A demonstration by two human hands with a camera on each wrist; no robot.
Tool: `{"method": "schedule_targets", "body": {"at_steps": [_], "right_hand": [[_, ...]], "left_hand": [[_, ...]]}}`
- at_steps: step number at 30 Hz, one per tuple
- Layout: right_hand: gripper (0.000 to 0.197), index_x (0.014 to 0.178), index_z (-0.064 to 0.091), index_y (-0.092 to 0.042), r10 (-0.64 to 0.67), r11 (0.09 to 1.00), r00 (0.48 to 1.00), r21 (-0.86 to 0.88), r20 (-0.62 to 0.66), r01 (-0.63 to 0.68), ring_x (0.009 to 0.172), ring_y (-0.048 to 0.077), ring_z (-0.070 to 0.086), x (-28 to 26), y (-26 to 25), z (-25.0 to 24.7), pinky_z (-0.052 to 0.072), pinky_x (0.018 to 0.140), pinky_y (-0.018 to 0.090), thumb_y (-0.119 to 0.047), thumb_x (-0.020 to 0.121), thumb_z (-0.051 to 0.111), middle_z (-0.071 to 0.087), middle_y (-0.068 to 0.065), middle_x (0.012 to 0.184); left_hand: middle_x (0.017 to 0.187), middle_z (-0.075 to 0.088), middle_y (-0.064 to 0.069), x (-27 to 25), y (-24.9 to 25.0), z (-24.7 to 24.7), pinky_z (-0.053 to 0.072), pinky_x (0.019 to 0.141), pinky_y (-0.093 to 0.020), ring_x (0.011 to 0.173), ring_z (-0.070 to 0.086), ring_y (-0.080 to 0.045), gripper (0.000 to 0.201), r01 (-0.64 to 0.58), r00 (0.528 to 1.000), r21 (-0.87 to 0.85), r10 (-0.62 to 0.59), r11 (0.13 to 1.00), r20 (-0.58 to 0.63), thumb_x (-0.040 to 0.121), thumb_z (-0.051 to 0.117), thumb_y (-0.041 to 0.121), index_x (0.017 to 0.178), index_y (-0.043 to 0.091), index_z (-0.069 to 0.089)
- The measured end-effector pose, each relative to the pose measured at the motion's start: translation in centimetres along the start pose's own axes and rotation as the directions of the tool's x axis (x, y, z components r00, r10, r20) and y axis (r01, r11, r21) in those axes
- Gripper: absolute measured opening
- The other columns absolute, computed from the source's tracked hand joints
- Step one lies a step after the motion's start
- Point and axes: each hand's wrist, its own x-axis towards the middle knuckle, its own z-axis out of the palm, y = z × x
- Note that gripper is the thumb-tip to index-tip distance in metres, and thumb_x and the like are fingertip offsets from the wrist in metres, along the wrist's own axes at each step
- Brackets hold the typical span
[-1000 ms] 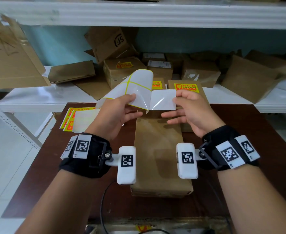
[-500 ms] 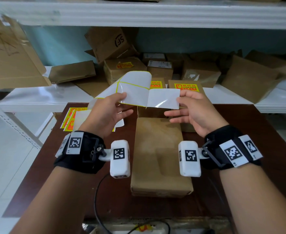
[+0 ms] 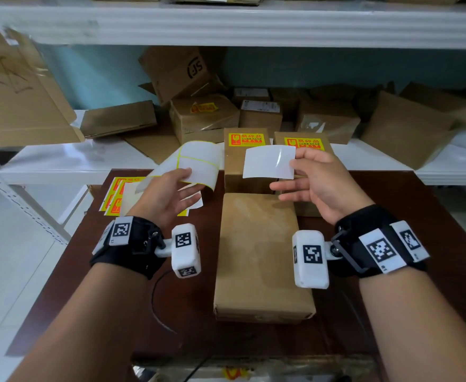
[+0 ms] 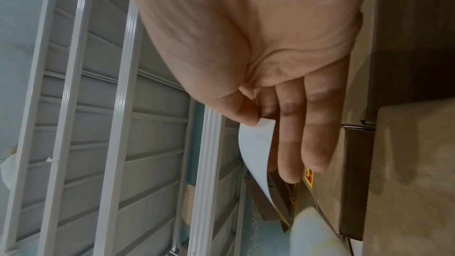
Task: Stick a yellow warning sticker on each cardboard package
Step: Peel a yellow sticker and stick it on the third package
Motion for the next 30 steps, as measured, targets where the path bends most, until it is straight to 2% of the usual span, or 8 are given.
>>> {"method": "schedule_targets", "body": {"at_steps": [6, 9, 11, 14, 19, 22, 26, 30], "right_hand": [[0.019, 0.109, 0.061, -0.02, 0.007, 1.0, 1.0, 0.001, 0.002, -0.007, 0.085, 0.028, 0.078, 0.1, 0.0, 0.1, 0.062, 0.071, 0.039, -0.009, 0.105, 0.046, 0.072, 0.009, 0.11], [0.019, 0.113, 0.061, -0.018, 0.011, 1.0, 1.0, 0.003, 0.004, -0.011, 0.084, 0.028, 0.078, 0.1, 0.1, 0.1, 0.062, 0.069, 0.038, -0.009, 0.105, 0.046, 0.073, 0.01, 0.111], [0.02, 0.117, 0.061, -0.016, 0.016, 1.0, 1.0, 0.002, 0.007, -0.016, 0.085, 0.028, 0.078, 0.2, 0.2, 0.0, 0.063, 0.068, 0.037, -0.009, 0.104, 0.047, 0.073, 0.011, 0.112], [0.022, 0.12, 0.061, -0.015, 0.02, 1.0, 1.0, -0.005, 0.014, -0.02, 0.085, 0.028, 0.078, 0.2, 0.2, -0.1, 0.063, 0.067, 0.036, -0.009, 0.105, 0.046, 0.072, 0.013, 0.112], [0.023, 0.124, 0.06, -0.015, 0.017, 0.999, 1.0, -0.029, 0.003, -0.017, 0.086, 0.026, 0.078, 0.3, 0.2, -0.1, 0.063, 0.068, 0.035, -0.01, 0.104, 0.049, 0.072, 0.012, 0.113], [0.026, 0.127, 0.06, -0.014, 0.006, 0.999, 1.0, -0.053, -0.001, -0.006, 0.087, 0.025, 0.078, 0.3, 0.1, 0.1, 0.063, 0.065, 0.035, -0.01, 0.103, 0.051, 0.071, 0.012, 0.116], [0.022, 0.121, 0.064, -0.015, -0.031, 0.991, 1.0, -0.133, 0.002, 0.031, 0.09, 0.024, 0.075, 0.1, 0.1, 0.7, 0.062, 0.062, 0.033, -0.011, 0.101, 0.054, 0.068, 0.01, 0.118], [0.02, 0.116, 0.066, -0.013, -0.091, 0.982, 0.995, -0.16, 0.034, 0.096, 0.091, 0.023, 0.072, -0.3, 0.0, 1.5, 0.063, 0.062, 0.033, -0.008, 0.098, 0.059, 0.07, 0.012, 0.114]], "left_hand": [[0.109, 0.069, -0.01, 1.0, -1.9, -1.6, 0.06, 0.058, -0.031, 0.086, 0.075, -0.02, 0.041, 0.208, 0.978, 0.221, -0.201, 0.953, -0.054, 0.095, 0.064, 0.034, 0.128, 0.012, 0.054], [0.102, 0.077, -0.01, 0.5, -1.4, -1.9, 0.053, 0.062, -0.031, 0.086, 0.074, -0.022, 0.05, 0.26, 0.963, 0.484, -0.263, 0.835, -0.064, 0.094, 0.059, 0.052, 0.122, 0.011, 0.06], [0.099, 0.078, -0.011, 0.1, -1.0, -2.0, 0.049, 0.061, -0.029, 0.072, 0.072, -0.019, 0.056, 0.271, 0.954, 0.615, -0.29, 0.74, -0.072, 0.092, 0.056, 0.059, 0.113, 0.008, 0.067], [0.094, 0.079, -0.01, -0.3, -0.6, -2.2, 0.044, 0.056, -0.024, 0.049, 0.055, -0.013, 0.06, 0.256, 0.953, 0.699, -0.293, 0.668, -0.069, 0.09, 0.056, 0.062, 0.104, 0.006, 0.074], [0.068, 0.067, 0.001, -1.5, 1.8, -1.9, 0.034, 0.047, -0.023, 0.046, 0.044, -0.011, 0.045, 0.09, 0.995, 0.691, -0.091, 0.717, -0.035, 0.094, 0.057, 0.055, 0.088, 0.013, 0.071], [0.073, 0.064, -0.002, -3.2, 3.6, -0.6, 0.04, 0.045, -0.023, 0.047, 0.049, -0.012, 0.038, -0.11, 0.993, 0.6, 0.062, 0.793, 0.101, 0.099, 0.055, 0.044, 0.091, 0.011, 0.071], [0.1, 0.076, -0.005, -6.5, 4.2, 2.8, 0.055, 0.067, -0.028, 0.08, 0.07, -0.018, 0.032, -0.316, 0.898, 0.52, 0.074, 0.794, 0.433, 0.105, 0.045, 0.029, 0.113, 0.013, 0.072], [0.115, 0.074, -0.001, -7.8, 3.3, 5.2, 0.059, 0.078, -0.03, 0.105, 0.071, -0.019, 0.031, -0.4, 0.836, 0.536, 0.055, 0.744, 0.547, 0.105, 0.045, 0.024, 0.123, 0.014, 0.068]]}}
